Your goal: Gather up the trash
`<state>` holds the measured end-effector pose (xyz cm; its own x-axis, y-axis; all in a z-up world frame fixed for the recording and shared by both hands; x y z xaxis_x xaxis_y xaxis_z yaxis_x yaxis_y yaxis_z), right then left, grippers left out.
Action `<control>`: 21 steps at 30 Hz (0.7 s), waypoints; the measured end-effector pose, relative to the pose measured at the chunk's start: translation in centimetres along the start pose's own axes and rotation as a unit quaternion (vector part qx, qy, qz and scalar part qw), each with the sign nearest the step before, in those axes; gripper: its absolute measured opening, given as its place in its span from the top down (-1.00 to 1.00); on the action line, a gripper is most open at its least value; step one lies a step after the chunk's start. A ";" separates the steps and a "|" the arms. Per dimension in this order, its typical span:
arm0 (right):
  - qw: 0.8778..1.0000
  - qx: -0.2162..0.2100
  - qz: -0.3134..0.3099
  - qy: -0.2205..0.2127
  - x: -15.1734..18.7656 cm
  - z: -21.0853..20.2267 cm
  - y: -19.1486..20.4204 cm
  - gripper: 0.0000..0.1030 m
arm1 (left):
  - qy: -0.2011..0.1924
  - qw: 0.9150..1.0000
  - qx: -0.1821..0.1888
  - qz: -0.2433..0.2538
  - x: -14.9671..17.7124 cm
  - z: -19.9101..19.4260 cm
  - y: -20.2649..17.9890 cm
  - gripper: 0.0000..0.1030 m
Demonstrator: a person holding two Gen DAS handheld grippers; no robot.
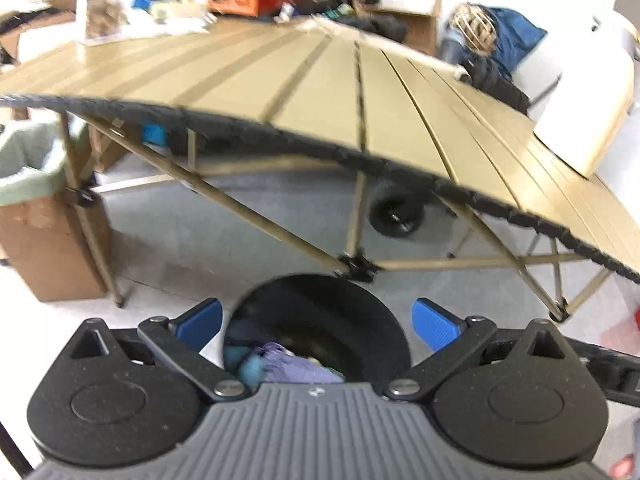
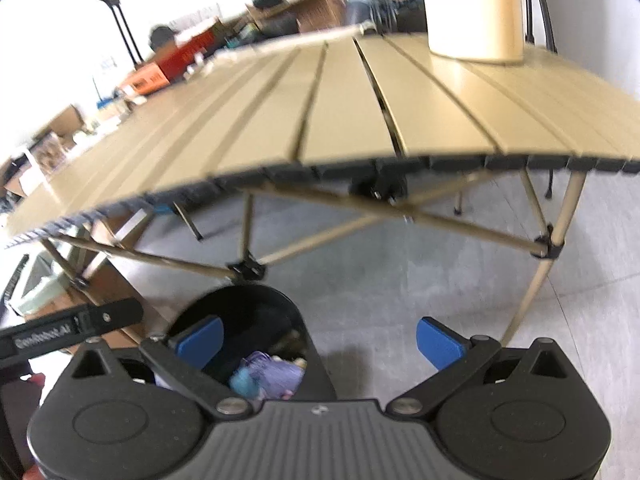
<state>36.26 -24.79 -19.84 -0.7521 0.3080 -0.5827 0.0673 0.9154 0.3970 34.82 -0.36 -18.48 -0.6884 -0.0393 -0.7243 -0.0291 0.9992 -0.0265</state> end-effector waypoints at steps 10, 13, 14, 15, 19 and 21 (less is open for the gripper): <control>0.995 -0.062 -0.043 -0.068 2.1 -10.8 3.1 -1.00 | -0.068 0.997 0.010 0.029 -0.2 -10.1 1.1 -1.00; 0.991 -0.081 -0.059 -0.089 3.3 -14.3 4.5 -1.00 | -0.090 0.995 0.018 0.045 0.3 -13.5 0.8 -1.00; 0.990 -0.087 -0.065 -0.095 3.8 -15.6 5.1 -1.00 | -0.097 0.994 0.019 0.051 0.5 -14.5 0.8 -1.00; 0.989 -0.089 -0.069 -0.099 4.4 -16.6 5.4 -1.00 | -0.100 0.993 0.018 0.055 0.8 -15.6 0.7 -1.00; 0.988 -0.083 -0.074 -0.107 6.8 -20.1 6.4 -1.00 | -0.108 0.990 0.026 0.082 2.1 -19.5 0.4 -1.00; 0.991 -0.064 -0.070 -0.095 8.0 -21.2 6.6 -1.00 | -0.111 0.989 0.026 0.093 2.8 -21.0 0.4 -1.00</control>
<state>16.83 -21.79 -6.86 -0.6106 0.2354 -0.7562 -0.1221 0.9154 0.3835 17.68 -0.17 -6.09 -0.5024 0.1407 -0.8531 0.1237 0.9882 0.0901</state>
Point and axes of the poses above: each gripper's, at about its wrist camera, not at the fingertips, and z roughly the way its jaws point, y to its left, x to its underside, the point moved 8 cm from there along z, roughly the way its jaws point, and after that the axes turned 14 degrees about z, right-handed, at the moved point
